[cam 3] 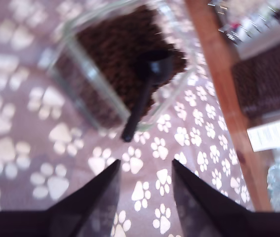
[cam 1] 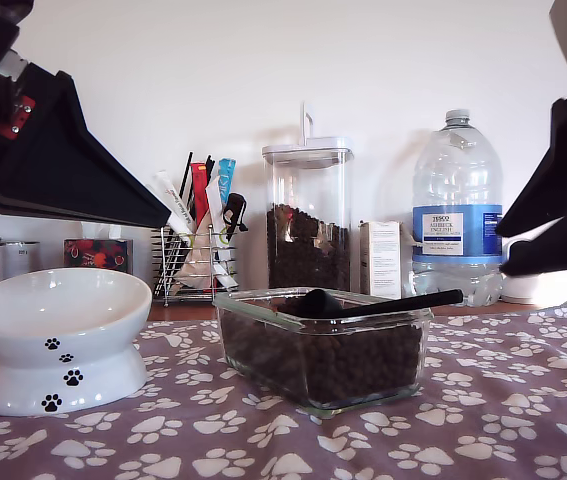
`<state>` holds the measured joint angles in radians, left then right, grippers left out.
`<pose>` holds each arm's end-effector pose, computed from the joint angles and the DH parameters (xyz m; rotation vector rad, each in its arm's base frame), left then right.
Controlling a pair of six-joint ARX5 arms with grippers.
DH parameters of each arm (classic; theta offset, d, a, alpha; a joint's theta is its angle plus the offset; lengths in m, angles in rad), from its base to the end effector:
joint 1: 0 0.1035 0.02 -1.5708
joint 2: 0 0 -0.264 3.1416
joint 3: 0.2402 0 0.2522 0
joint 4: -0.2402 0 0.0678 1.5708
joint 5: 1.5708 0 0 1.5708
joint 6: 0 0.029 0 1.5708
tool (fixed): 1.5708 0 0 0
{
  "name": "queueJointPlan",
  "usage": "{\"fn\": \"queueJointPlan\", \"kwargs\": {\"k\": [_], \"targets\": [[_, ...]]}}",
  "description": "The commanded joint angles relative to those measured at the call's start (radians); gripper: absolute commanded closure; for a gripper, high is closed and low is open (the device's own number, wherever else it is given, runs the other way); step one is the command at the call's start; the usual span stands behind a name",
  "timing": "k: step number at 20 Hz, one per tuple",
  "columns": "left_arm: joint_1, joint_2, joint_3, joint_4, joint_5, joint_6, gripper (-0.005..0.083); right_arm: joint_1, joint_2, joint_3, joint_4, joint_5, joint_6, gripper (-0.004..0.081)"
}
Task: Measure one spoon of cat food and pour it into the food bowl
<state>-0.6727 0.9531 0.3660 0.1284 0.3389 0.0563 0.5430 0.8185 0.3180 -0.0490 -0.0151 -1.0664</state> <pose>0.1423 -0.1257 0.1908 0.1300 0.4440 -1.0066 0.1418 0.0861 0.1808 -1.1562 0.1976 0.7866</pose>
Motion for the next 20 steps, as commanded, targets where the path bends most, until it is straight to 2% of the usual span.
{"fn": "queueJointPlan", "kwargs": {"k": [1, 4, 12, 20], "targets": [[-0.002, 0.009, -0.016, 0.008, 0.001, 0.006, 0.0793, 0.016, 0.027, -0.009, 0.01, 0.003, -0.067, 0.0452], [-0.003, 0.009, -0.016, 0.008, 0.001, 0.015, 0.0793, 0.029, 0.084, -0.009, 0.076, 0.026, -0.125, 0.0452], [-0.002, 0.009, -0.016, 0.007, 0.0, 0.031, 0.0793, 0.049, 0.274, -0.009, 0.289, 0.038, -0.14, 0.0452], [-0.002, 0.009, -0.016, 0.007, 0.0, 0.031, 0.0793, 0.049, 0.389, -0.008, 0.401, 0.044, -0.139, 0.046]]}}
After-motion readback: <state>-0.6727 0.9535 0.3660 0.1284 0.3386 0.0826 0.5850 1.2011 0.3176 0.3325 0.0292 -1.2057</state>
